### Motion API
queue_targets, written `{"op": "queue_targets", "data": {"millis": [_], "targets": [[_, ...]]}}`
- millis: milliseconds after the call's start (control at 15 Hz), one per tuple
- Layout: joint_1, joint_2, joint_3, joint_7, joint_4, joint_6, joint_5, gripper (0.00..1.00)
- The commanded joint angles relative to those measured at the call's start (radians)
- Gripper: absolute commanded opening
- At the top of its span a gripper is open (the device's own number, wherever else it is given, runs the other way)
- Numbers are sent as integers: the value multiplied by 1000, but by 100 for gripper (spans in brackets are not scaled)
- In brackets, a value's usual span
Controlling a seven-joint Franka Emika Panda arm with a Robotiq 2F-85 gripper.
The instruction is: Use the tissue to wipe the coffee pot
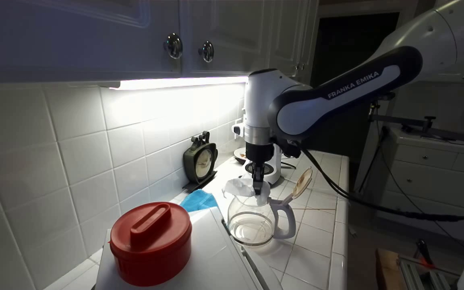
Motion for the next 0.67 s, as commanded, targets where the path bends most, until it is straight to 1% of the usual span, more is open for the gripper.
{"op": "queue_targets", "data": {"millis": [0, 267, 400, 600], "targets": [[2, -11, -2, 45, -5, -15, -92, 0], [-2, 5, -7, 121, -6, 12, -147, 0], [-4, 13, -10, 161, -5, 26, -150, 0], [-5, 20, -15, 213, -3, 50, -123, 0]]}}
